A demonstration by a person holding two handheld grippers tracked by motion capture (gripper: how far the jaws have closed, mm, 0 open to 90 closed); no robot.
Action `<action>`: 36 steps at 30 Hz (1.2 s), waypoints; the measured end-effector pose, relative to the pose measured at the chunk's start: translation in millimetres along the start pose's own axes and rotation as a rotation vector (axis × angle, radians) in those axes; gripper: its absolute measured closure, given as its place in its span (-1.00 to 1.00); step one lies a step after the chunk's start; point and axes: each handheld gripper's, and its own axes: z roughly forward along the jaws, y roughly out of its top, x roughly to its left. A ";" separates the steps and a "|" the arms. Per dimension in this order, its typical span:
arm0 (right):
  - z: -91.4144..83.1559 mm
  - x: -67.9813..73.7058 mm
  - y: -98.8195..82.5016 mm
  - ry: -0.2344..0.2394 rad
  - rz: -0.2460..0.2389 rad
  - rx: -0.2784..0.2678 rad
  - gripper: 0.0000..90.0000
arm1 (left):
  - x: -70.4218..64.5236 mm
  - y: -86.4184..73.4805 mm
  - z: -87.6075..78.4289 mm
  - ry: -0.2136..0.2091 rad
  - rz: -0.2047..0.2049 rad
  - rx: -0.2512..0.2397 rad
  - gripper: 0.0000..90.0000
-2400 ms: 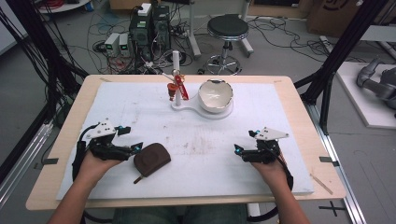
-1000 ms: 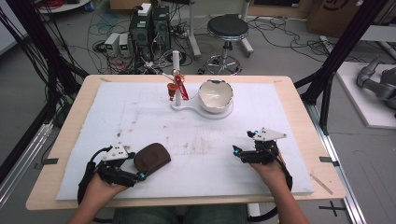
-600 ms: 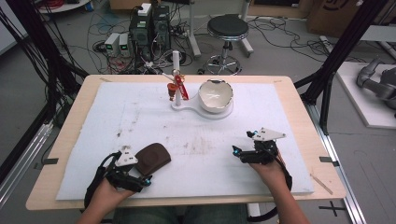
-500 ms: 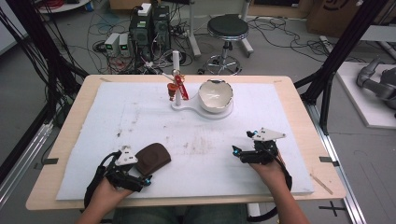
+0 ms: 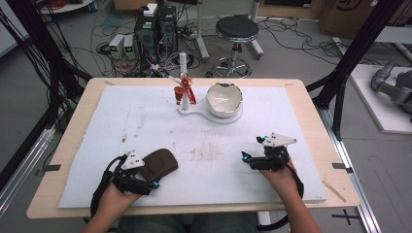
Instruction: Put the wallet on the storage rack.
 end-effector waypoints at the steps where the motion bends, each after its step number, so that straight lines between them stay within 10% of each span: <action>1: 0.0 0.1 0.0 0.002 0.001 0.001 -0.60 | 0.1 0.2 0.3 0.000 -0.004 -0.005 -0.81; 26: 0.3 1.4 -0.1 0.004 -0.002 0.007 -0.60 | 5.2 8.4 0.6 -0.021 0.046 0.033 -0.58; 36: 0.1 1.7 -0.2 0.003 -0.002 0.006 -0.60 | 7.0 13.7 -9.9 -0.032 0.051 -0.025 -0.56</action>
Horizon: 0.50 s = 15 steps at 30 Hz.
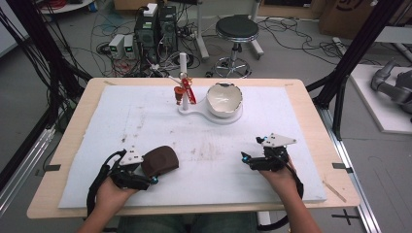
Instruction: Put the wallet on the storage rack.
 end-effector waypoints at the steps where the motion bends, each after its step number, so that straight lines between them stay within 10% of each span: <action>1: 0.2 0.2 0.1 0.000 0.000 0.001 -0.60 | 0.3 1.5 -1.4 0.000 -0.002 -0.009 -0.56; 15: 0.3 0.7 0.9 -0.003 0.006 -0.001 -0.60 | 2.3 62.5 9.8 -0.035 0.049 -0.045 -0.57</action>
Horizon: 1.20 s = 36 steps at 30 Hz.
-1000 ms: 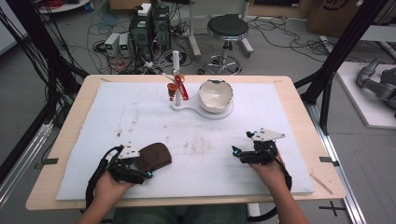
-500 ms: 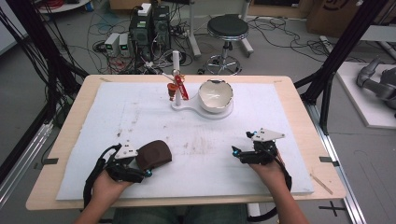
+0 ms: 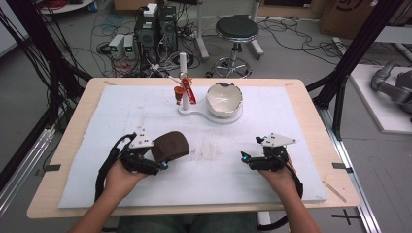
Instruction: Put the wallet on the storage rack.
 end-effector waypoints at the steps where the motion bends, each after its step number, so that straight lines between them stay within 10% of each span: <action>1: -0.1 -0.2 0.0 -0.002 0.000 0.000 -0.60 | 1.1 7.8 1.7 -0.001 0.013 0.001 -0.57; 11: 1.3 -0.5 0.2 0.002 0.003 -0.002 -0.60 | 9.8 72.1 26.7 -0.008 0.053 -0.021 -0.57; 36: 2.1 -1.6 0.1 0.000 -0.002 0.000 -0.60 | 17.0 150.4 77.4 0.031 0.111 0.033 -0.57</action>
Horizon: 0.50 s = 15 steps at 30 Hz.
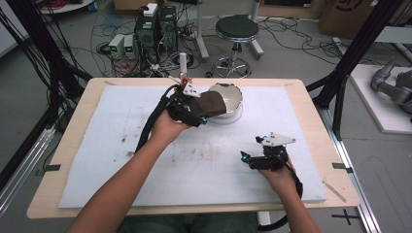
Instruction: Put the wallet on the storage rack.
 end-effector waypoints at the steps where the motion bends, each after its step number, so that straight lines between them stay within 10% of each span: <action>1: 0.1 0.0 0.0 0.001 0.000 0.001 -0.60 | 0.4 2.8 2.7 0.000 0.001 0.007 -0.57; 15: 0.8 -0.5 -0.2 0.005 0.002 0.005 -0.60 | 14.4 32.7 40.4 -0.020 0.023 0.099 -0.57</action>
